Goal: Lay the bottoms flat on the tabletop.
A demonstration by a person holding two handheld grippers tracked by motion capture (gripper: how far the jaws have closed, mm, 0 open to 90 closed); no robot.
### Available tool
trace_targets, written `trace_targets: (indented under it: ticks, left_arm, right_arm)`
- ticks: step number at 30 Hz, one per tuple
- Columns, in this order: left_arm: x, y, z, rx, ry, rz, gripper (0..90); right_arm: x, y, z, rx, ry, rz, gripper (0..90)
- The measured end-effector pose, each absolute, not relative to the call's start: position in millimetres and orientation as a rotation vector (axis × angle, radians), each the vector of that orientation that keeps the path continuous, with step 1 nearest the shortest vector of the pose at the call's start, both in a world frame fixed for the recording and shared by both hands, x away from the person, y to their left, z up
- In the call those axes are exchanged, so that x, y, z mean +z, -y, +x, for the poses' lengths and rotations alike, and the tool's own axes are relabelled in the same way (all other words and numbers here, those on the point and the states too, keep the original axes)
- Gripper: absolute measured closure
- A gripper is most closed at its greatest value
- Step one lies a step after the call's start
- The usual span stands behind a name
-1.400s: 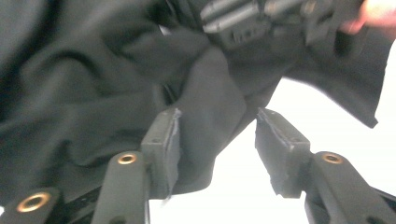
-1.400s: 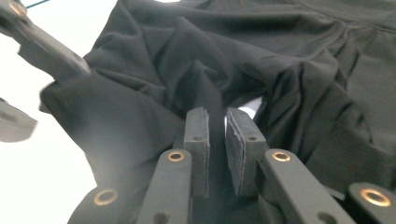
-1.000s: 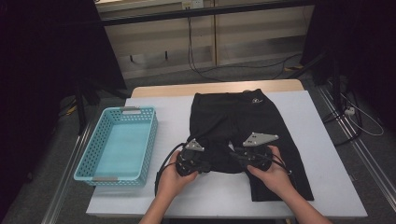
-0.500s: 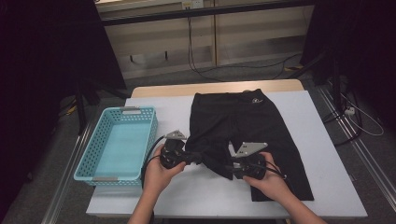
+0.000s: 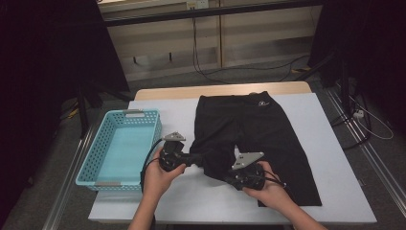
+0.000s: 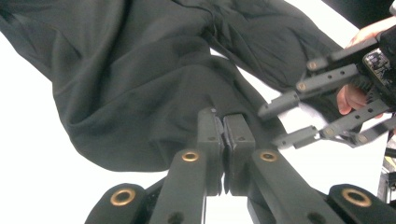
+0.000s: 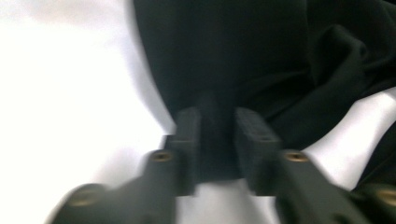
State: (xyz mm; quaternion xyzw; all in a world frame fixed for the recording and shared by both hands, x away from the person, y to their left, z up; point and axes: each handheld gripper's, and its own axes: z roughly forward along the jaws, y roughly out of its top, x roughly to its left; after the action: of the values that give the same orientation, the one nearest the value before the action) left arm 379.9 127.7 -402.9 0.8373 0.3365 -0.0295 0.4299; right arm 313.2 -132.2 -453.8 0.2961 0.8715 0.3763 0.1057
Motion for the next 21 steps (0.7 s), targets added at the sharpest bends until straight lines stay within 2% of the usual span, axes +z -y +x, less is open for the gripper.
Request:
trace_targets:
  ticks: [2, 4, 10, 21]
  left_arm:
    - [-402, -127, 380, -0.073, -0.839, 2.086, 87.1]
    - [-401, -125, 380, -0.075, -0.834, 2.086, 87.1]
    - [-392, -124, 379, -0.073, -0.810, 2.069, 87.1]
    - [-388, -132, 375, -0.072, -0.808, 2.066, 87.1]
  right_arm:
    - [-453, 133, 311, 1.127, -2.587, 0.864, 86.5]
    - [-450, 133, 309, 1.128, -2.607, 0.843, 89.4]
    - [-430, 140, 297, 1.227, -2.616, 0.811, 89.9]
    - [-417, 146, 291, 1.354, -2.647, 0.801, 90.0]
